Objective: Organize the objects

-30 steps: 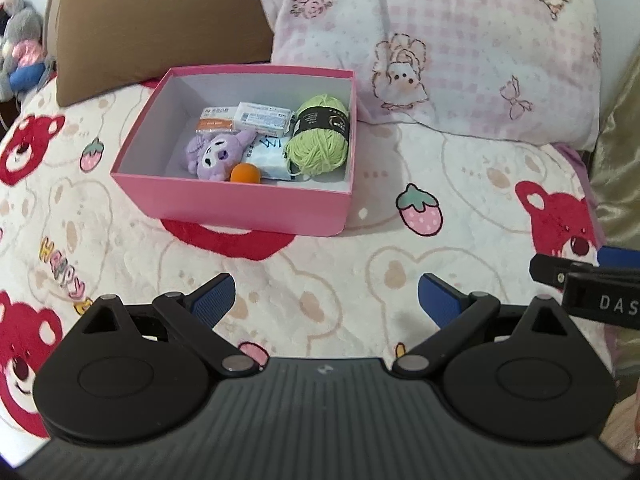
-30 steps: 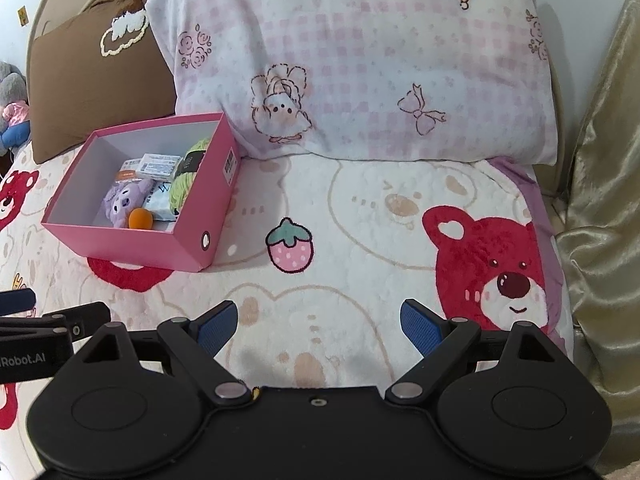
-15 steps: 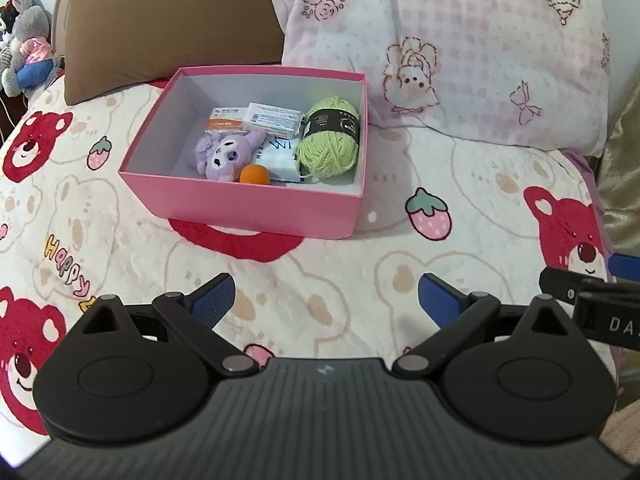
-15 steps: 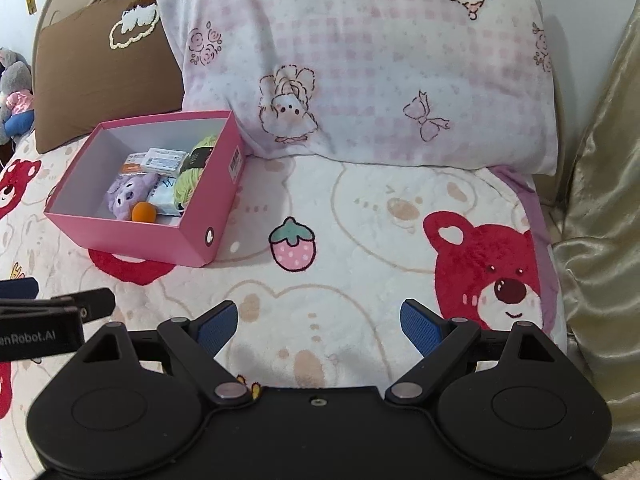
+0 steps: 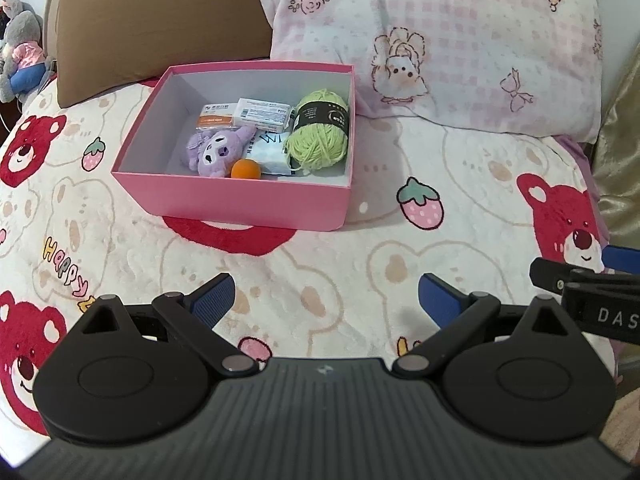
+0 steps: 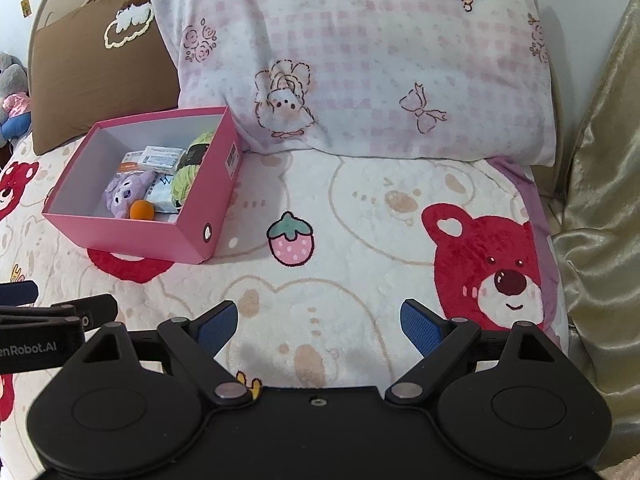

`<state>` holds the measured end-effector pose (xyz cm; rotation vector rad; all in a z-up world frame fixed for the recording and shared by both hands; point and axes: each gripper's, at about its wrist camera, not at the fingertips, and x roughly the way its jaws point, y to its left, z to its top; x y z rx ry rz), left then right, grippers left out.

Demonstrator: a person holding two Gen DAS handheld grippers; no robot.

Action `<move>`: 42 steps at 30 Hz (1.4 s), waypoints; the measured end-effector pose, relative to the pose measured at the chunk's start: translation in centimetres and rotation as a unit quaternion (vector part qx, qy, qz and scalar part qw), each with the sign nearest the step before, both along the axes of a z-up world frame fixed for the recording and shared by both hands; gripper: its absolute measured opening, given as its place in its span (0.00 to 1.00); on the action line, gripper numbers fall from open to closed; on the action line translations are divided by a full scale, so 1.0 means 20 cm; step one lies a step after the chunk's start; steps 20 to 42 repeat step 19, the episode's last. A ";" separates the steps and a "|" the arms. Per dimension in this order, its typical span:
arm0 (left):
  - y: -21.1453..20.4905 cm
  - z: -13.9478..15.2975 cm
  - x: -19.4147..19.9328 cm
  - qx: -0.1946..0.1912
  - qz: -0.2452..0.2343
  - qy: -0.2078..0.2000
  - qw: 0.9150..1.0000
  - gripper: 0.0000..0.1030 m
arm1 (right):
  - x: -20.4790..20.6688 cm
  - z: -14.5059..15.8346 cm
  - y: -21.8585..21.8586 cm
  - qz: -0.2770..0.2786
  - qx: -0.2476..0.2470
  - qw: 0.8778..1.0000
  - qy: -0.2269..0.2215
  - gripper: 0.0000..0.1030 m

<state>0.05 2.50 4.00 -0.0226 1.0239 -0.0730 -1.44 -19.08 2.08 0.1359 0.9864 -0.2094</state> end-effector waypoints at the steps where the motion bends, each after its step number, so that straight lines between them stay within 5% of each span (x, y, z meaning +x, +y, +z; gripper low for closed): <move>1: 0.00 0.00 0.00 0.000 0.001 0.000 1.000 0.97 | 0.00 0.00 0.00 0.000 0.000 1.000 -0.001 0.88; 42: 0.01 -0.01 0.01 0.002 -0.002 0.007 1.000 1.00 | -0.01 0.00 -0.02 -0.004 0.003 1.000 0.000 0.88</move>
